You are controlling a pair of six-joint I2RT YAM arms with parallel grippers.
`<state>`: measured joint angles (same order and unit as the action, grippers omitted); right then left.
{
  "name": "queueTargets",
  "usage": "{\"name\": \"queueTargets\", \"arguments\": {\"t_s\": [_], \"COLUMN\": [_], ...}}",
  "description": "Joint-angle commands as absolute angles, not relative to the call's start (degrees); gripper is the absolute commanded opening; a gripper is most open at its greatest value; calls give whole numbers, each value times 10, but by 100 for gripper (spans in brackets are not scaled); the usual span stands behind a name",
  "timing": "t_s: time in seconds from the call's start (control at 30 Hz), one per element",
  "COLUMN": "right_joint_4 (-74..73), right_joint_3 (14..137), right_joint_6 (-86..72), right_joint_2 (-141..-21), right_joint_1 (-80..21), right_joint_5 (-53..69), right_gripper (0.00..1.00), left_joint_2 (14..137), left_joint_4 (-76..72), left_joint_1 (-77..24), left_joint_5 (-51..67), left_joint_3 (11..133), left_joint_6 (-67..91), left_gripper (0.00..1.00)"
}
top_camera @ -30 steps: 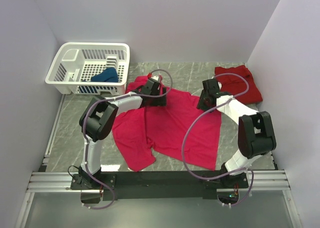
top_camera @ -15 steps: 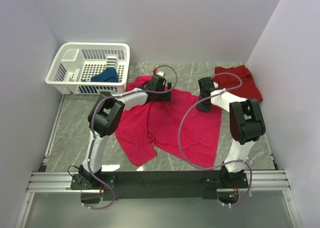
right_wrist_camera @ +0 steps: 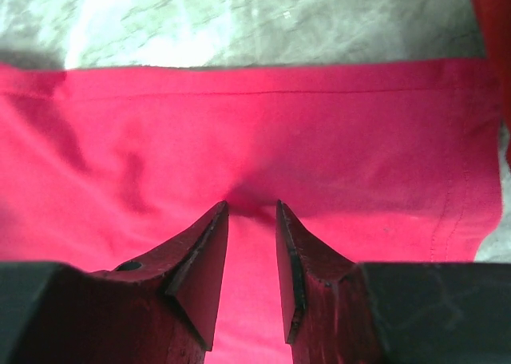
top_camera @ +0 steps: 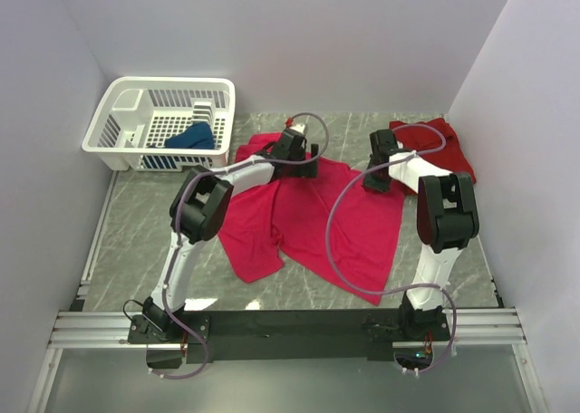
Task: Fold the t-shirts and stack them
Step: Flatten the tshirt out
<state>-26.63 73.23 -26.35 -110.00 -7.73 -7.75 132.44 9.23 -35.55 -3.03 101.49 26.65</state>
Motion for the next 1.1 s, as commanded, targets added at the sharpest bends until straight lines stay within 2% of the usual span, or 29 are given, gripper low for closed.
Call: {"name": "queueTargets", "arguments": {"t_s": [0.0, 0.13, 0.17, 0.33, 0.53, 0.7, 1.07], "right_joint_4": [-252, -216, -210, -188, -175, -186, -215], "right_joint_3": [736, 682, 667, 566, 478, 445, 407], "right_joint_6": [-243, -240, -242, -246, -259, -263, -266], "right_joint_2": [-1056, -952, -933, -814, -710, -640, -575], "right_joint_1": [-78, -82, -83, -106, -125, -139, -151], "right_joint_5": [-53, -13, -5, 18, 32, 28, 16], "right_gripper": [38, 40, 40, 41, 41, 41, 41], "left_joint_2": [1223, 1015, 979, 788, 640, 586, 571], "left_joint_4": [57, 22, 22, 91, 195, 255, 229], "left_joint_1": [-360, -381, -388, -429, -468, -479, -493], "left_joint_5": [-62, -161, -186, -267, -281, -294, -225], "left_joint_3": [948, 798, 719, 487, 352, 314, 247], "left_joint_6": [259, 293, 306, 445, 583, 657, 712], "left_gripper": [97, 97, 97, 97, 97, 97, 97]}}
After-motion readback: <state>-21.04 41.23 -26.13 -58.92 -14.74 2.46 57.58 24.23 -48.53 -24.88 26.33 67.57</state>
